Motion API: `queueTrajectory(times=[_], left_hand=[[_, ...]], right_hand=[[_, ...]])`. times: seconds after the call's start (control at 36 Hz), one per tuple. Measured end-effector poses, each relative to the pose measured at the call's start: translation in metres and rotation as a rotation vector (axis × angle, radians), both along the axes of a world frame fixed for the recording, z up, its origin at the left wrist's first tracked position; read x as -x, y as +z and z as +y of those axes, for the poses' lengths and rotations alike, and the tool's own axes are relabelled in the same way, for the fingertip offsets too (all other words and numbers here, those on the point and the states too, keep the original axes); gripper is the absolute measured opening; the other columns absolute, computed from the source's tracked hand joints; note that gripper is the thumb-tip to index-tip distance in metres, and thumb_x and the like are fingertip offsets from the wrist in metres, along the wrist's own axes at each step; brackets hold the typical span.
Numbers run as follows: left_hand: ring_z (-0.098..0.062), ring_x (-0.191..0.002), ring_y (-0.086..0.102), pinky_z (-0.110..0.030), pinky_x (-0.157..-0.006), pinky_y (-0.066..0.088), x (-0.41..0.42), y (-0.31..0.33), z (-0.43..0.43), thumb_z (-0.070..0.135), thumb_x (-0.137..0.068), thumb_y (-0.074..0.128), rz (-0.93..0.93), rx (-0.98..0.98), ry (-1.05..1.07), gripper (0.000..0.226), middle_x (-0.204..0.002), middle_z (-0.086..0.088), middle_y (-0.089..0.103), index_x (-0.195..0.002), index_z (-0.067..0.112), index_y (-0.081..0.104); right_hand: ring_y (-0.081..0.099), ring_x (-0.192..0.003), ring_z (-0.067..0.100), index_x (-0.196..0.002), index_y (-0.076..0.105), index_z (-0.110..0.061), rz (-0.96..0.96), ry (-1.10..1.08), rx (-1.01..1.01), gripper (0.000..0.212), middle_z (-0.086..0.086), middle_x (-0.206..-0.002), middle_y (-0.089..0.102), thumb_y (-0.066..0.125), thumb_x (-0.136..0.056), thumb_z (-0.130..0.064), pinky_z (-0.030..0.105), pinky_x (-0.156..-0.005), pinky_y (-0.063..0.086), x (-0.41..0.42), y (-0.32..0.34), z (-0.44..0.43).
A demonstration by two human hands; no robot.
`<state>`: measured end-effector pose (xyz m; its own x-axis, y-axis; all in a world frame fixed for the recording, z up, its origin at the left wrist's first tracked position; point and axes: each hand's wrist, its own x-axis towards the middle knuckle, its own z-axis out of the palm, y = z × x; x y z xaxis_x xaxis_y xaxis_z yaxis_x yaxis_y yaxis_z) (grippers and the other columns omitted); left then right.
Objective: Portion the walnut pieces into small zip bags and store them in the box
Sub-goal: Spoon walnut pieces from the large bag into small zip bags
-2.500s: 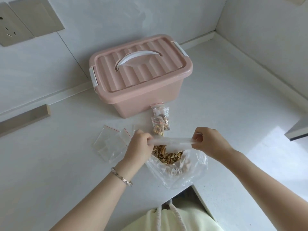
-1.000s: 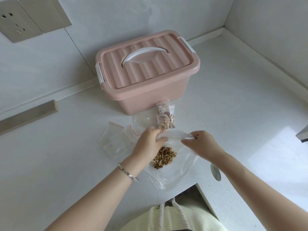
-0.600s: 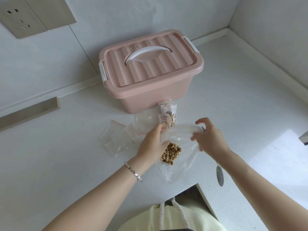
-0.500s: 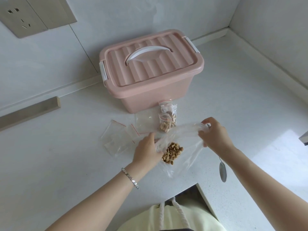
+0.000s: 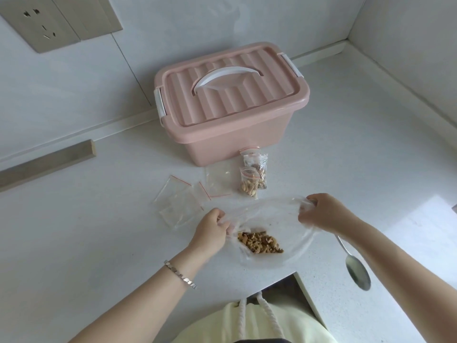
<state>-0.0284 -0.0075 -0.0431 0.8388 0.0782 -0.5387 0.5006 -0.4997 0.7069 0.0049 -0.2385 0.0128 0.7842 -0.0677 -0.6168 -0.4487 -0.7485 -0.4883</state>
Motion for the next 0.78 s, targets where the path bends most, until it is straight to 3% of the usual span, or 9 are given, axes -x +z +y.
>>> queueTrajectory(times=[0.08,0.14,0.22,0.36,0.47,0.53,0.61,0.69,0.78], left_hand=[[-0.013,-0.072,0.046,-0.022,-0.058,0.034,-0.003,-0.001,0.005,0.015,-0.094,0.044,0.012,-0.086,-0.079,0.014,-0.083,0.003,0.049,-0.081,0.021,0.045],[-0.015,-0.08,0.049,-0.021,-0.057,0.035,-0.002,0.0,0.006,0.016,-0.094,0.044,-0.011,-0.11,-0.082,0.005,-0.098,0.001,0.048,-0.098,0.019,0.046],[-0.014,-0.081,0.049,-0.013,-0.056,0.038,0.006,0.001,0.005,0.017,-0.09,0.053,-0.147,-0.068,-0.051,0.025,-0.11,0.0,0.044,-0.109,0.023,0.037],[-0.004,-0.067,0.044,-0.006,-0.068,0.04,0.019,-0.001,0.01,0.011,-0.083,0.066,-0.468,0.013,-0.242,0.035,-0.115,0.01,0.04,-0.087,0.038,0.044],[-0.001,-0.077,0.051,-0.015,-0.071,0.049,0.02,-0.003,0.016,-0.001,-0.084,0.059,-0.544,-0.085,-0.432,0.033,-0.125,0.015,0.031,-0.079,0.029,0.047],[0.0,-0.084,0.051,-0.008,-0.077,0.043,0.02,-0.006,0.019,-0.004,-0.085,0.054,-0.541,-0.138,-0.488,0.033,-0.129,0.012,0.029,-0.075,0.026,0.051],[-0.014,-0.121,0.047,0.003,-0.088,0.026,0.019,-0.011,0.023,-0.003,-0.089,0.049,-0.442,-0.171,-0.498,0.028,-0.135,0.006,0.033,-0.075,0.013,0.068],[-0.016,-0.109,0.055,-0.007,-0.083,0.03,0.017,-0.016,0.024,0.01,-0.094,0.047,-0.312,-0.282,-0.422,0.021,-0.141,-0.004,0.035,-0.101,0.002,0.065],[-0.017,-0.095,0.054,-0.01,-0.079,0.031,0.015,-0.018,0.019,0.017,-0.091,0.052,-0.237,-0.35,-0.34,0.025,-0.127,-0.008,0.044,-0.11,0.002,0.059]], right_hand=[[0.029,-0.042,0.014,-0.058,0.041,-0.013,0.098,-0.002,-0.017,0.018,-0.002,-0.048,0.034,0.048,-0.072,-0.003,0.017,-0.039,0.02,0.001,-0.003,0.001],[0.031,-0.046,0.014,-0.06,0.042,-0.012,0.082,-0.02,-0.007,0.017,0.0,-0.052,0.035,0.049,-0.072,-0.003,0.02,-0.042,0.021,0.002,-0.01,0.004],[0.037,-0.053,0.014,-0.074,0.047,-0.01,-0.003,-0.033,0.016,0.011,0.0,-0.062,0.043,0.052,-0.073,0.0,0.022,-0.045,0.026,0.005,-0.024,0.012],[0.047,-0.073,0.016,-0.107,0.04,-0.009,-0.311,0.194,0.11,0.03,0.001,-0.098,0.042,0.047,-0.082,0.007,0.015,-0.046,0.027,0.016,-0.034,0.027],[0.044,-0.054,0.003,-0.097,0.043,-0.011,-0.627,0.512,0.149,0.053,0.009,-0.096,0.049,0.067,-0.061,0.018,0.01,-0.032,0.011,0.024,-0.037,0.035],[0.033,-0.046,-0.001,-0.094,0.041,-0.013,-0.739,0.654,0.197,0.067,0.007,-0.097,0.046,0.077,-0.047,0.017,0.01,-0.028,0.008,0.026,-0.041,0.033],[0.053,-0.043,0.007,-0.101,0.04,-0.015,-0.754,0.79,0.138,0.071,0.005,-0.104,0.037,0.075,-0.049,0.018,0.015,-0.026,0.03,0.027,-0.036,0.029],[0.058,-0.049,0.007,-0.104,0.045,-0.021,-0.764,0.945,0.1,0.072,0.004,-0.11,0.037,0.073,-0.049,0.016,0.014,-0.034,0.038,0.027,-0.031,0.021],[0.055,-0.044,0.008,-0.095,0.059,-0.028,-0.672,1.042,0.143,0.066,0.004,-0.108,0.047,0.083,-0.043,0.005,0.017,-0.034,0.042,0.028,-0.034,0.017]])
